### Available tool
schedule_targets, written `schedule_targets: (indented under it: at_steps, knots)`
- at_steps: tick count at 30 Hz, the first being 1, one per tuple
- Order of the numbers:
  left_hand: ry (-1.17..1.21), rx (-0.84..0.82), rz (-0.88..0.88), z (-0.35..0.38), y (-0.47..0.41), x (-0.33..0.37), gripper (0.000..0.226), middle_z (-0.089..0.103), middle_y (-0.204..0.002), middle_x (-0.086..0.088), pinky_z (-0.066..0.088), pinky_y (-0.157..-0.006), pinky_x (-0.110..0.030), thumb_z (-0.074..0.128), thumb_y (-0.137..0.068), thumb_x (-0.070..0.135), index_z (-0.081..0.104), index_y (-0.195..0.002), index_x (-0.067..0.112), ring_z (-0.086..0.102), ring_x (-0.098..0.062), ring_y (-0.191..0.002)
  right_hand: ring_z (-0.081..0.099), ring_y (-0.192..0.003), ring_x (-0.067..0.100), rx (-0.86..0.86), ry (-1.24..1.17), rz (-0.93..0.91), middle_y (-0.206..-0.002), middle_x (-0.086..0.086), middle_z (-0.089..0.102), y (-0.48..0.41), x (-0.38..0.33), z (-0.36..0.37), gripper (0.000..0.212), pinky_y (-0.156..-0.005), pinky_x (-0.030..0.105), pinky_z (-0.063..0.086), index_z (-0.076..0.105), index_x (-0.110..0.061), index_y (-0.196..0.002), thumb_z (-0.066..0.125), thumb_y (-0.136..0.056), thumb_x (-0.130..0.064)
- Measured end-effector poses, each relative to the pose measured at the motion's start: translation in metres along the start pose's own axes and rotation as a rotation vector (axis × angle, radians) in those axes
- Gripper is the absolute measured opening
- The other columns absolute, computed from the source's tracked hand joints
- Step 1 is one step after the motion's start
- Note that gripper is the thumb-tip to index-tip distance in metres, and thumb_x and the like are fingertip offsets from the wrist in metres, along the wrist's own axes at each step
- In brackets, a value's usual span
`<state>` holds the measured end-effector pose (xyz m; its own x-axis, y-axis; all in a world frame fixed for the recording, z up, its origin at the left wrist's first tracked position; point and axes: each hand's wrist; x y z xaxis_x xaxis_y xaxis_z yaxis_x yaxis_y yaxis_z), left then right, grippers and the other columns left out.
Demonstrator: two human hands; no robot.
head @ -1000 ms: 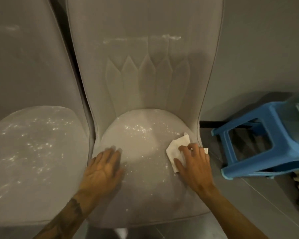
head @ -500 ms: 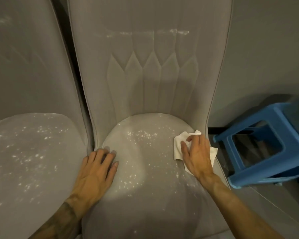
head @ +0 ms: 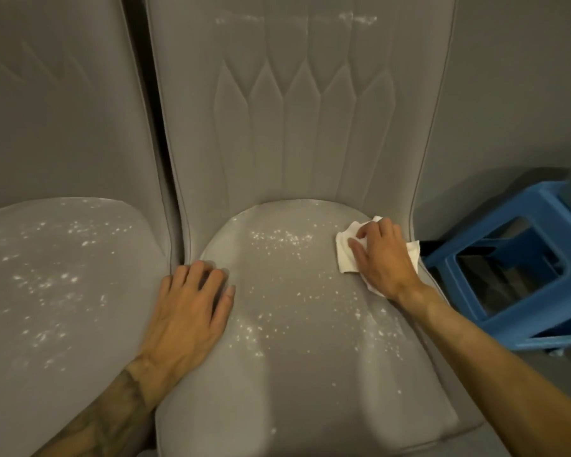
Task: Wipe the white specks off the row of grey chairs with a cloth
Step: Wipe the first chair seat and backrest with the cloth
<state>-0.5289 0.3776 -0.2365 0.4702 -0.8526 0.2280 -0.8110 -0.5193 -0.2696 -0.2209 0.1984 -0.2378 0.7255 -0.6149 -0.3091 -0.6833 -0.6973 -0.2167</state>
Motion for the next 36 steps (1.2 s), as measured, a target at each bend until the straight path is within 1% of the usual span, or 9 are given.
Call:
schedule_targets:
  at_steps: [3, 8, 13, 18, 24, 29, 31, 34, 36]
  knots:
    - [0.013, -0.001, -0.012, 0.001, 0.001, -0.003, 0.037, 0.058, -0.123, -0.006, 0.043, -0.089, -0.043, 0.042, -0.104, 0.040, 0.065, -0.120, 0.017, 0.053, -0.026, -0.106, 0.041, -0.101, 0.023, 0.053, 0.009, 0.054, -0.116, 0.010, 0.049, -0.010, -0.012, 0.007, 0.025, -0.092, 0.037, 0.038, 0.054, -0.010, -0.112, 0.045, -0.102, -0.032]
    - [0.011, 0.001, -0.007, 0.005, 0.003, -0.005, 0.039, 0.056, -0.123, -0.003, 0.042, -0.089, -0.042, 0.038, -0.104, 0.044, 0.064, -0.120, 0.019, 0.051, -0.023, -0.105, 0.039, -0.100, 0.017, -0.050, -0.033, -0.147, -0.112, 0.002, 0.046, 0.007, 0.005, 0.012, 0.029, -0.091, 0.032, 0.035, 0.051, -0.017, -0.111, 0.044, -0.100, -0.043]
    - [0.004, 0.010, -0.021, 0.003, 0.004, -0.002, 0.040, 0.058, -0.121, -0.003, 0.043, -0.088, -0.041, 0.037, -0.104, 0.042, 0.066, -0.119, 0.019, 0.052, -0.023, -0.104, 0.045, -0.101, 0.028, 0.040, 0.082, -0.007, -0.115, 0.013, 0.052, -0.016, 0.005, 0.008, 0.031, -0.094, 0.040, 0.038, 0.053, -0.009, -0.112, 0.042, -0.103, -0.035]
    - [-0.013, 0.020, -0.006, 0.005, 0.004, -0.003, 0.041, 0.058, -0.120, -0.003, 0.042, -0.086, -0.040, 0.035, -0.104, 0.040, 0.066, -0.120, 0.018, 0.052, -0.023, -0.102, 0.039, -0.100, 0.018, -0.112, -0.087, -0.207, -0.111, -0.001, 0.044, 0.004, 0.002, 0.010, 0.032, -0.090, 0.032, 0.034, 0.049, -0.020, -0.109, 0.044, -0.099, -0.049]
    - [-0.021, -0.003, -0.019, 0.006, 0.003, -0.003, 0.041, 0.059, -0.120, -0.004, 0.044, -0.086, -0.042, 0.035, -0.103, 0.039, 0.066, -0.120, 0.019, 0.053, -0.024, -0.103, 0.046, -0.102, 0.029, 0.030, 0.101, 0.001, -0.116, 0.015, 0.050, -0.027, 0.002, 0.010, 0.031, -0.094, 0.041, 0.039, 0.053, -0.007, -0.112, 0.043, -0.103, -0.034]
    - [-0.024, -0.003, -0.012, 0.003, 0.004, -0.003, 0.042, 0.059, -0.120, -0.005, 0.044, -0.086, -0.043, 0.035, -0.103, 0.039, 0.066, -0.120, 0.017, 0.053, -0.025, -0.103, 0.041, -0.093, 0.017, -0.103, -0.058, -0.276, -0.107, 0.000, 0.045, 0.004, -0.005, 0.011, 0.025, -0.084, 0.030, 0.034, 0.048, -0.018, -0.107, 0.043, -0.102, -0.043]
    - [-0.030, -0.001, -0.007, 0.003, 0.005, -0.001, 0.043, 0.060, -0.119, -0.006, 0.045, -0.085, -0.044, 0.034, -0.103, 0.039, 0.067, -0.119, 0.016, 0.053, -0.026, -0.102, 0.044, -0.095, 0.020, -0.095, -0.044, -0.229, -0.110, 0.003, 0.048, -0.002, 0.009, 0.003, 0.025, -0.085, 0.032, 0.037, 0.050, -0.015, -0.108, 0.044, -0.102, -0.039]
    - [-0.024, 0.008, -0.013, 0.001, 0.005, 0.000, 0.043, 0.060, -0.118, -0.006, 0.046, -0.084, -0.046, 0.033, -0.103, 0.039, 0.067, -0.118, 0.017, 0.054, -0.027, -0.100, 0.047, -0.099, 0.029, 0.002, 0.089, -0.032, -0.114, 0.014, 0.052, -0.016, 0.009, 0.002, 0.028, -0.091, 0.041, 0.040, 0.052, -0.008, -0.109, 0.042, -0.103, -0.033]
    - [-0.021, 0.008, -0.019, 0.002, 0.003, -0.001, 0.043, 0.059, -0.118, -0.006, 0.046, -0.084, -0.046, 0.033, -0.103, 0.040, 0.066, -0.118, 0.017, 0.054, -0.027, -0.100, 0.046, -0.097, 0.029, 0.045, 0.098, -0.062, -0.111, 0.015, 0.053, -0.015, -0.010, 0.010, 0.029, -0.089, 0.042, 0.040, 0.051, -0.007, -0.107, 0.040, -0.103, -0.033]
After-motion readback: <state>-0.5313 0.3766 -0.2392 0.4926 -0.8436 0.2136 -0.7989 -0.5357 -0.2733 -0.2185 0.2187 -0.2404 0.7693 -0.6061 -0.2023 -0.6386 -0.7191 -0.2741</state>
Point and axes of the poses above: each hand's wrist, its own y-axis away from the middle knuckle, its own z-axis out of the palm, x = y × z
